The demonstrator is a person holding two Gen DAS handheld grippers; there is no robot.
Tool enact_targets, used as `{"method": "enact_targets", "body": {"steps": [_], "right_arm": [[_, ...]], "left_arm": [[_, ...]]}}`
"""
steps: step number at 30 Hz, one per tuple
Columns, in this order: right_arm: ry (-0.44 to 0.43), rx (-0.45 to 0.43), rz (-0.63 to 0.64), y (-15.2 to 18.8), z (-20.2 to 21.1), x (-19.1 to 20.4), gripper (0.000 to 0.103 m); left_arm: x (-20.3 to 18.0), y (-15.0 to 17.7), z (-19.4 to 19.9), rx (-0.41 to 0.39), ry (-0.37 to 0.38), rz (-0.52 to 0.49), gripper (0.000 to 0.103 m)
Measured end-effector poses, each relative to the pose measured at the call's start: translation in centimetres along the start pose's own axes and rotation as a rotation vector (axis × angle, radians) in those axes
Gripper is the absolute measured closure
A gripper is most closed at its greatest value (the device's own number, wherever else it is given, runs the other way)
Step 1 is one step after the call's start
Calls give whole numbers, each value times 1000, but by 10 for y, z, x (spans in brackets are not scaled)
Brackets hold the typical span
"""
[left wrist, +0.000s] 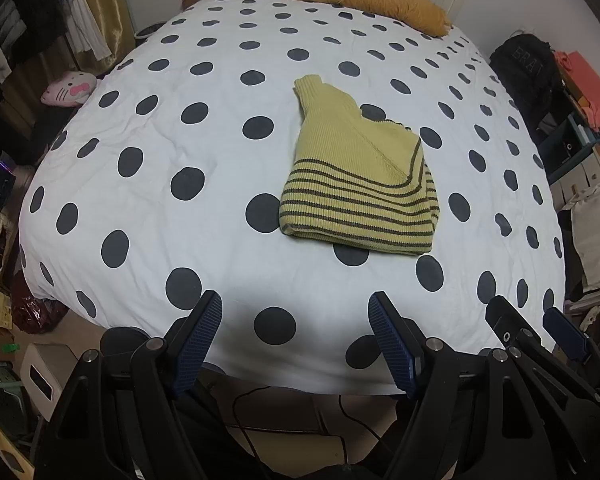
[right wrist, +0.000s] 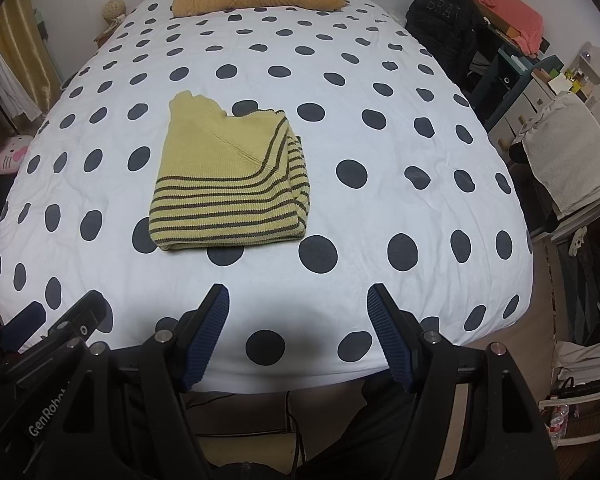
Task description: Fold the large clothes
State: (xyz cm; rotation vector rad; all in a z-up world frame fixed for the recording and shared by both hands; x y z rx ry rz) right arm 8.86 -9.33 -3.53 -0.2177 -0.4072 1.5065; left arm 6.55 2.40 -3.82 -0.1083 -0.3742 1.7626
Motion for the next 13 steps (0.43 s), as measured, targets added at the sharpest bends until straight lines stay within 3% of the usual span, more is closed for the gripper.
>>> {"method": "enact_targets", "body": {"steps": [13], "right_arm": [[2,-1,0,1,3,-2,31]], "left_arm": [[0,-1,-1,-3,-2,0,27]]}}
Point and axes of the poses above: each gripper's, at about its wrist camera, not at the fingertips, and z roughly against the way its jaws point, x to its left, y to its underside, the point moved 3 cm from there along -z, roughly the way its jaws point, and after that the axes turned 13 degrees about -y, right-handed, at the moved point
